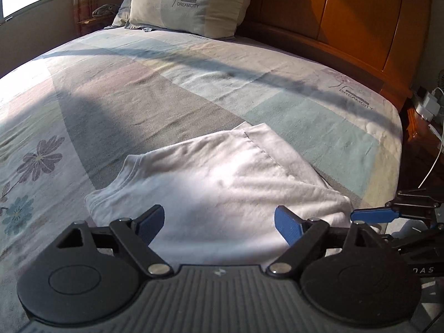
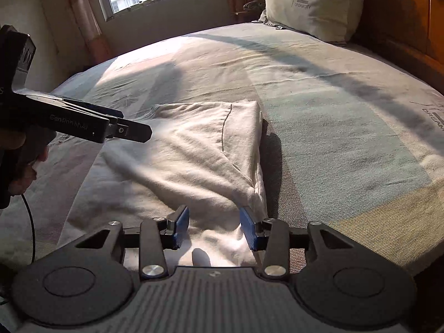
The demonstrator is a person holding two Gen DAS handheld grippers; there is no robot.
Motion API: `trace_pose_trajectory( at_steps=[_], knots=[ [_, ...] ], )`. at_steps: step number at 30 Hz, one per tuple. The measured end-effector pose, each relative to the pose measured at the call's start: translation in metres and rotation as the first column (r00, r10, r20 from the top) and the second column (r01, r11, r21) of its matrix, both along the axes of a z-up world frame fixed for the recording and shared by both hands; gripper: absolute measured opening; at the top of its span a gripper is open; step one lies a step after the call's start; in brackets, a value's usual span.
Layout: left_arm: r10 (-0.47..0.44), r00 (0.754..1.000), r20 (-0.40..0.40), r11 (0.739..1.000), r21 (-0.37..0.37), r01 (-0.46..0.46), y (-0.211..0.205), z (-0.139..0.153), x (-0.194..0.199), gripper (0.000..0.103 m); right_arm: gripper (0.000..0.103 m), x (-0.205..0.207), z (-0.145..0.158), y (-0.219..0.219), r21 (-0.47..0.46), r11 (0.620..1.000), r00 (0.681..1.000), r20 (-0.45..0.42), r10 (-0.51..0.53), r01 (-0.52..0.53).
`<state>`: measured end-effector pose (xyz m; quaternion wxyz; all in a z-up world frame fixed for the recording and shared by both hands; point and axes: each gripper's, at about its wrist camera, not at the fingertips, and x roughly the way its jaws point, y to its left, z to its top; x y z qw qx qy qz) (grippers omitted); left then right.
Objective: Fold clothes
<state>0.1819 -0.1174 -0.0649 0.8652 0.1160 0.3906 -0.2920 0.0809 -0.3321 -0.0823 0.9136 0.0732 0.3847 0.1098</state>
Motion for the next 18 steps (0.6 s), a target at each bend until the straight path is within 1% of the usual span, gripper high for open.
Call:
trace_pose_trajectory(
  at_steps=[3, 5, 8, 11, 14, 17, 18],
  knots=[
    [0.002, 1.0, -0.029, 1.0, 0.004, -0.002, 0.007, -0.011, -0.035, 0.087, 0.049, -0.012, -0.002, 0.004, -0.001, 1.0, 1.0, -0.019, 0.007, -0.007],
    [0.003, 0.999, -0.048, 1.0, 0.007, -0.003, 0.012, -0.018, -0.059, 0.087, 0.049, -0.022, 0.002, 0.007, -0.004, 1.0, 1.0, -0.013, 0.007, -0.007],
    [0.0, 1.0, -0.026, 1.0, 0.009, 0.0, 0.02, -0.003, -0.074, 0.087, 0.051, -0.033, 0.011, 0.012, -0.01, 1.0, 1.0, 0.01, 0.018, -0.018],
    [0.054, 0.998, 0.037, 0.998, 0.012, -0.054, 0.034, 0.019, -0.081, 0.088, 0.053, -0.036, 0.017, 0.024, -0.02, 0.998, 0.997, 0.033, 0.066, -0.065],
    [0.121, 0.99, 0.069, 0.992, 0.015, -0.123, 0.05, 0.033, -0.084, 0.089, 0.055, -0.033, 0.019, 0.044, -0.04, 0.99, 0.99, 0.043, 0.134, -0.133],
    [0.164, 0.984, 0.073, 0.986, 0.007, -0.165, 0.064, 0.037, -0.088, 0.09, 0.058, -0.026, 0.013, 0.068, -0.072, 0.978, 0.979, 0.038, 0.201, -0.198],
    [0.175, 0.982, 0.07, 0.984, 0.008, -0.176, 0.066, 0.037, -0.088, 0.09, 0.063, -0.024, 0.01, 0.074, -0.077, 0.973, 0.975, 0.031, 0.22, -0.217]
  ],
)
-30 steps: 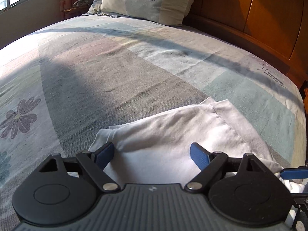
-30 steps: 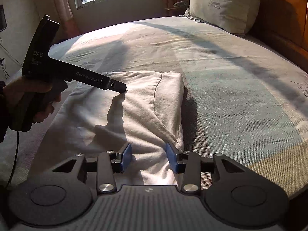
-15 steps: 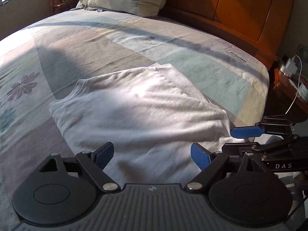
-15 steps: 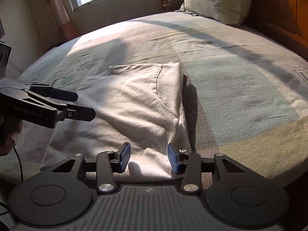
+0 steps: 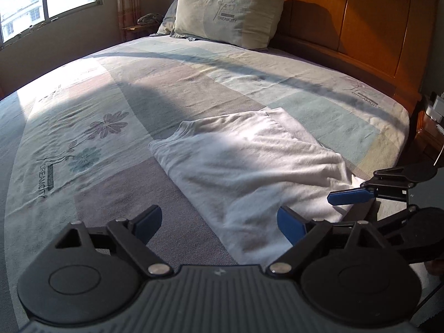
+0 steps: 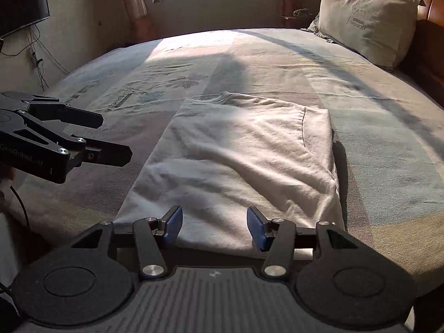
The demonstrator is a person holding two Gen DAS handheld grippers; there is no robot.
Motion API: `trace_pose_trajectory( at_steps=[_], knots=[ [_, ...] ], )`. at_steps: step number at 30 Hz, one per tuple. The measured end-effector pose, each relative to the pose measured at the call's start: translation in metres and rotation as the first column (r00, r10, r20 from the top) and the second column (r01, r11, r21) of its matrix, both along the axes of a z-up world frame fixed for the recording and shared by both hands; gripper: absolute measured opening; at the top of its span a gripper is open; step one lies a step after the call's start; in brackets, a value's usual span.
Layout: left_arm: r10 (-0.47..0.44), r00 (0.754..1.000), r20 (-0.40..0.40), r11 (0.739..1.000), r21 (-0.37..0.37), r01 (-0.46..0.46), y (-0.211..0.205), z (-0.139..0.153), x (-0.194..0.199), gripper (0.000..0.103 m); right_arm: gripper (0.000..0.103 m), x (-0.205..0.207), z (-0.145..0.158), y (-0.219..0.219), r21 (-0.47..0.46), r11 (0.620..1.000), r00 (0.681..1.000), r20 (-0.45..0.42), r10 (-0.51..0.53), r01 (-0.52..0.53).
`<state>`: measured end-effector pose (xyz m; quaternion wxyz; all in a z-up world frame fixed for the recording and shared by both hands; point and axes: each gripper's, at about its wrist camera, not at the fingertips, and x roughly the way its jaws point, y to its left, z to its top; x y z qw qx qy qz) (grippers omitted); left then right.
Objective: Fold clothes
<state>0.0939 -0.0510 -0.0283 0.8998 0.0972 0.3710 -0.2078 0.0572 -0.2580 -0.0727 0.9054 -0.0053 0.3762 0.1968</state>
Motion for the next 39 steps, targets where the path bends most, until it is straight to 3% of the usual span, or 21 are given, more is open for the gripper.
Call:
trace_pose_trajectory(
  at_steps=[1, 2, 5, 8, 13, 16, 19, 22, 26, 28, 35, 39],
  knots=[
    [0.011, 1.0, -0.003, 1.0, 0.0, -0.011, 0.003, 0.0, 0.0, 0.09, 0.075, 0.003, -0.005, 0.006, -0.002, 1.0, 1.0, -0.012, 0.019, -0.02],
    [0.022, 1.0, -0.005, 1.0, 0.001, -0.022, 0.006, 0.0, -0.001, 0.09, 0.078, 0.006, -0.012, 0.011, -0.015, 0.999, 0.999, -0.036, 0.031, -0.031],
    [0.054, 0.998, -0.013, 0.999, 0.002, -0.054, 0.014, -0.001, -0.002, 0.09, 0.079, 0.0, -0.017, 0.019, -0.075, 0.996, 0.998, -0.038, 0.042, -0.045],
    [0.086, 0.996, -0.021, 0.996, 0.004, -0.086, 0.022, -0.002, -0.003, 0.09, 0.079, -0.001, -0.005, 0.021, -0.058, 0.997, 0.999, -0.01, 0.053, -0.054],
    [0.108, 0.994, -0.032, 0.994, -0.003, -0.108, 0.031, -0.004, -0.008, 0.09, 0.092, 0.01, -0.003, 0.038, -0.06, 0.996, 0.998, 0.029, 0.063, -0.061],
    [0.103, 0.994, -0.044, 0.995, -0.009, -0.103, 0.034, -0.007, -0.011, 0.09, 0.093, 0.012, -0.017, 0.043, -0.063, 0.996, 0.997, -0.045, 0.062, -0.064],
    [0.11, 0.992, -0.065, 0.994, -0.017, -0.112, 0.037, -0.011, -0.009, 0.09, 0.093, 0.002, -0.013, 0.028, -0.033, 0.999, 0.999, -0.03, 0.03, -0.031],
    [0.123, 0.99, -0.073, 0.991, -0.036, -0.126, 0.036, -0.014, -0.003, 0.09, 0.098, -0.001, -0.002, 0.002, -0.001, 0.998, 0.998, 0.017, -0.063, 0.063],
    [0.114, 0.988, -0.1, 0.992, -0.047, -0.119, 0.03, -0.021, -0.001, 0.09, 0.101, 0.008, -0.015, -0.036, 0.012, 0.977, 0.976, -0.04, -0.213, 0.214],
    [0.104, 0.988, -0.111, 0.994, -0.034, -0.108, 0.028, -0.024, -0.001, 0.09, 0.101, 0.008, -0.017, -0.049, 0.064, 0.974, 0.975, -0.06, -0.213, 0.217],
    [0.143, 0.978, -0.152, 0.989, -0.016, -0.148, 0.023, -0.03, 0.011, 0.09, 0.103, 0.035, 0.013, -0.052, 0.142, 0.972, 0.975, 0.088, -0.202, 0.189],
    [0.135, 0.977, -0.163, 0.99, -0.015, -0.139, 0.022, -0.031, 0.014, 0.09, 0.103, 0.063, 0.001, -0.053, 0.168, 0.966, 0.978, 0.039, -0.205, 0.195]
  ],
)
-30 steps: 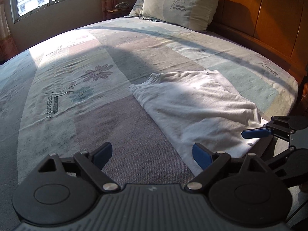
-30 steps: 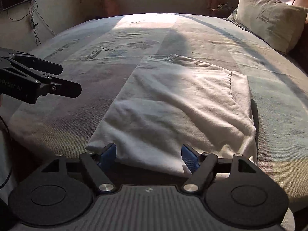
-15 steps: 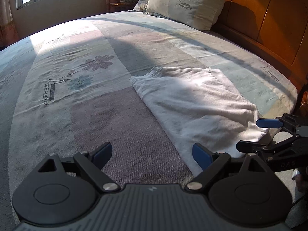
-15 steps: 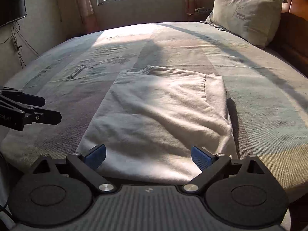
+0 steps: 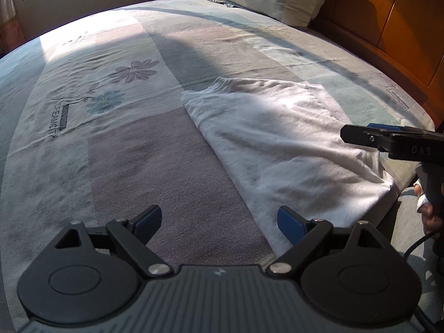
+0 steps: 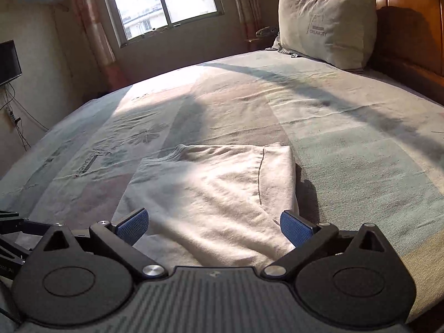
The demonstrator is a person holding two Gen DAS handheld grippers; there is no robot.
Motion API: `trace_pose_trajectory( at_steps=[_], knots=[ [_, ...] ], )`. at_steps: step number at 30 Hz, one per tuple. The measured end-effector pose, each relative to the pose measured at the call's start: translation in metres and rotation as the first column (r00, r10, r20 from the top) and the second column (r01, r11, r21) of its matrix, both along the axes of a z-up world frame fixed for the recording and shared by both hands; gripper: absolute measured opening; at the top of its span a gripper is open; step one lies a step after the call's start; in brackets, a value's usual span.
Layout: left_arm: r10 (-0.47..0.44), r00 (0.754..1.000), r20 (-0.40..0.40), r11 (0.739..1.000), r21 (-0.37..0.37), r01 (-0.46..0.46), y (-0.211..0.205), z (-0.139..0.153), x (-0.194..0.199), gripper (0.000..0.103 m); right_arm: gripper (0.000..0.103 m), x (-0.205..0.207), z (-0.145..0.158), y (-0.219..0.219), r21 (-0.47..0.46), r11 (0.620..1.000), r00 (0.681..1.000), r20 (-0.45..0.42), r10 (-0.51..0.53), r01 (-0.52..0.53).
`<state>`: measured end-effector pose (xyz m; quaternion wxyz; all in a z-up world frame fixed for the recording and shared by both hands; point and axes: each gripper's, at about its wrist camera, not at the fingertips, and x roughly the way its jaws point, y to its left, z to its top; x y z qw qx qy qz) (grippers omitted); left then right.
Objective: Fold clothes
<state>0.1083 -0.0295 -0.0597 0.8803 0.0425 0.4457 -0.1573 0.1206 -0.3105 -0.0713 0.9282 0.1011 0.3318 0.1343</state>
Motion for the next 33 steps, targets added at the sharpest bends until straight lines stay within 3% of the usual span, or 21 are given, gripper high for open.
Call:
trace_pose_trajectory(
  at_steps=[5, 9, 14, 20, 24, 29, 33],
  knots=[
    [0.013, 1.0, -0.026, 1.0, -0.002, -0.013, 0.0, -0.006, 0.01, 0.09, 0.103, 0.009, -0.02, -0.009, -0.003, 0.999, 0.995, -0.09, -0.045, 0.045],
    [0.001, 0.999, -0.053, 0.999, -0.037, -0.003, -0.01, -0.008, 0.024, 0.09, 0.103, 0.005, -0.022, -0.018, 0.021, 0.998, 0.994, -0.094, -0.059, 0.061],
    [0.005, 0.996, -0.088, 0.991, -0.135, -0.017, -0.021, -0.012, 0.04, 0.09, 0.103, 0.006, -0.021, -0.028, 0.044, 0.997, 0.992, -0.105, -0.064, 0.069],
    [0.045, 0.992, -0.117, 0.99, -0.131, -0.06, -0.024, -0.023, 0.055, 0.09, 0.103, 0.011, -0.019, -0.035, 0.032, 0.997, 0.992, -0.105, -0.064, 0.068],
    [0.071, 0.987, -0.142, 0.978, -0.183, -0.096, -0.015, -0.029, 0.063, 0.09, 0.103, 0.019, -0.023, -0.042, 0.034, 0.997, 0.99, -0.122, -0.066, 0.07],
    [0.092, 0.978, -0.185, 0.941, -0.305, -0.146, 0.001, -0.031, 0.072, 0.092, 0.103, 0.029, -0.028, -0.053, 0.078, 0.995, 0.988, -0.145, -0.052, 0.064],
    [0.074, 0.961, -0.267, 0.875, -0.446, -0.191, 0.011, -0.036, 0.082, 0.092, 0.103, 0.038, -0.031, -0.063, 0.141, 0.988, 0.986, -0.167, -0.03, 0.054]
  ],
)
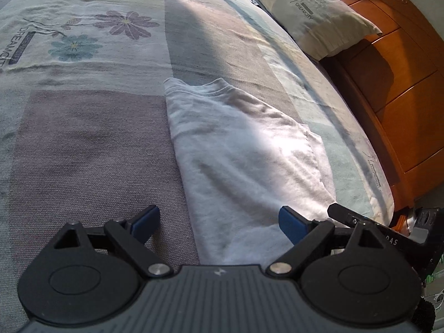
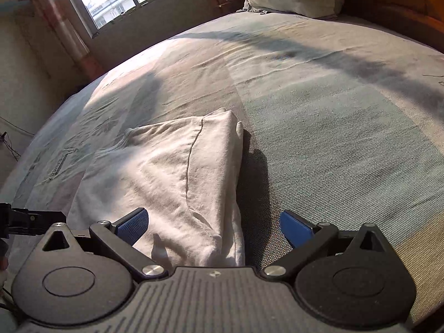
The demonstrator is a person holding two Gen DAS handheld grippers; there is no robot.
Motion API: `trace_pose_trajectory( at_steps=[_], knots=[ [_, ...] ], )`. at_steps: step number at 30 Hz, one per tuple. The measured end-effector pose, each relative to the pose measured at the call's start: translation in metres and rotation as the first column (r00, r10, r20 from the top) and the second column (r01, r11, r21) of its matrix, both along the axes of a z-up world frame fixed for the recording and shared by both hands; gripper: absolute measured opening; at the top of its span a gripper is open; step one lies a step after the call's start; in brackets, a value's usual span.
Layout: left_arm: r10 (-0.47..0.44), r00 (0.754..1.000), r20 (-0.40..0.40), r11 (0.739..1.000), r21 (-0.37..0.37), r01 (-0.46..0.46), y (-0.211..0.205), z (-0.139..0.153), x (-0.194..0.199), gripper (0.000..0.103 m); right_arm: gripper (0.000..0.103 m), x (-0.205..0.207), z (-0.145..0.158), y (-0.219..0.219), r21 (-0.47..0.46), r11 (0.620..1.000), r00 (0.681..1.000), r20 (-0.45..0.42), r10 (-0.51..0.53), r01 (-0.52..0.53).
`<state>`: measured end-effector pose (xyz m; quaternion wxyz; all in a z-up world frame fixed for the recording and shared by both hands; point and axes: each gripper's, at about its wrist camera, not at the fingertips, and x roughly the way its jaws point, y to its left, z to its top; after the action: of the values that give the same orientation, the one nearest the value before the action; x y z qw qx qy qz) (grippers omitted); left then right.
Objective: Fold clothes
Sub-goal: 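Roll both grippers and move them to the shirt's long side edge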
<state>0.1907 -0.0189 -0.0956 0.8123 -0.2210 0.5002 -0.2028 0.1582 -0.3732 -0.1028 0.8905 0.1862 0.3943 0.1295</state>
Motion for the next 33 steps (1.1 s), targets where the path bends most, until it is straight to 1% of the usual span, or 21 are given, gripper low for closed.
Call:
trace_pose_trajectory(
  at_steps=[2, 3, 4, 6, 8, 10, 13, 15, 18, 20, 23, 26, 28, 30, 33],
  knots=[
    [-0.011, 0.999, -0.047, 0.995, -0.104, 0.006, 0.003, -0.004, 0.003, 0.092, 0.103, 0.004, -0.002, -0.005, 0.033, 0.999, 1.0, -0.01, 0.006, -0.006],
    [-0.022, 0.998, -0.054, 0.992, -0.126, 0.015, 0.003, -0.006, 0.004, 0.092, 0.103, 0.006, -0.002, -0.007, 0.049, 0.999, 1.0, -0.014, 0.009, -0.008],
    [-0.033, 0.998, -0.06, 0.989, -0.143, 0.024, 0.002, -0.008, 0.005, 0.094, 0.103, 0.008, -0.003, -0.01, 0.082, 0.997, 1.0, -0.024, 0.013, -0.011],
    [-0.028, 0.997, -0.068, 0.992, -0.124, 0.019, 0.0, -0.013, 0.007, 0.095, 0.103, 0.012, -0.006, -0.019, 0.177, 0.984, 0.998, -0.052, 0.024, -0.015],
    [-0.021, 0.997, -0.068, 0.985, -0.175, 0.009, 0.002, -0.017, 0.011, 0.098, 0.103, 0.019, -0.01, -0.026, 0.267, 0.964, 0.996, -0.079, 0.038, -0.015],
    [-0.022, 0.997, -0.079, 0.979, -0.204, 0.006, 0.003, -0.02, 0.018, 0.099, 0.103, 0.028, -0.013, -0.031, 0.331, 0.944, 0.993, -0.104, 0.055, -0.018],
    [-0.037, 0.996, -0.087, 0.975, -0.222, 0.017, -0.001, -0.023, 0.031, 0.099, 0.103, 0.049, -0.013, -0.03, 0.353, 0.935, 0.987, -0.128, 0.094, -0.043],
    [-0.029, 0.995, -0.094, 0.97, -0.244, 0.006, -0.001, -0.025, 0.036, 0.101, 0.103, 0.067, -0.014, -0.028, 0.368, 0.928, 0.983, -0.143, 0.117, -0.057],
    [-0.016, 0.994, -0.105, 0.961, -0.277, -0.014, 0.0, -0.029, 0.043, 0.101, 0.103, 0.09, -0.018, -0.026, 0.405, 0.912, 0.978, -0.157, 0.137, -0.062],
    [-0.026, 0.994, -0.11, 0.957, -0.291, -0.007, 0.002, -0.029, 0.041, 0.102, 0.103, 0.097, -0.021, -0.029, 0.439, 0.897, 0.975, -0.171, 0.139, -0.051],
    [-0.053, 0.989, -0.141, 0.948, -0.317, 0.005, 0.008, -0.031, 0.032, 0.102, 0.103, 0.09, -0.021, -0.034, 0.473, 0.879, 0.965, -0.197, 0.17, -0.058],
    [-0.068, 0.981, -0.184, 0.933, -0.361, -0.003, 0.015, -0.034, 0.021, 0.102, 0.103, 0.069, -0.021, -0.034, 0.509, 0.856, 0.94, -0.241, 0.243, -0.092],
    [-0.072, 0.981, -0.181, 0.933, -0.36, 0.002, 0.012, -0.034, 0.028, 0.102, 0.103, 0.058, -0.02, -0.03, 0.512, 0.851, 0.925, -0.255, 0.282, -0.118],
    [-0.075, 0.981, -0.177, 0.934, -0.356, 0.007, 0.009, -0.034, 0.036, 0.102, 0.103, 0.054, -0.019, -0.026, 0.502, 0.853, 0.923, -0.246, 0.295, -0.139],
    [-0.08, 0.982, -0.171, 0.936, -0.351, 0.015, 0.004, -0.035, 0.047, 0.102, 0.103, 0.068, -0.022, -0.025, 0.529, 0.841, 0.933, -0.234, 0.272, -0.113]
  ],
)
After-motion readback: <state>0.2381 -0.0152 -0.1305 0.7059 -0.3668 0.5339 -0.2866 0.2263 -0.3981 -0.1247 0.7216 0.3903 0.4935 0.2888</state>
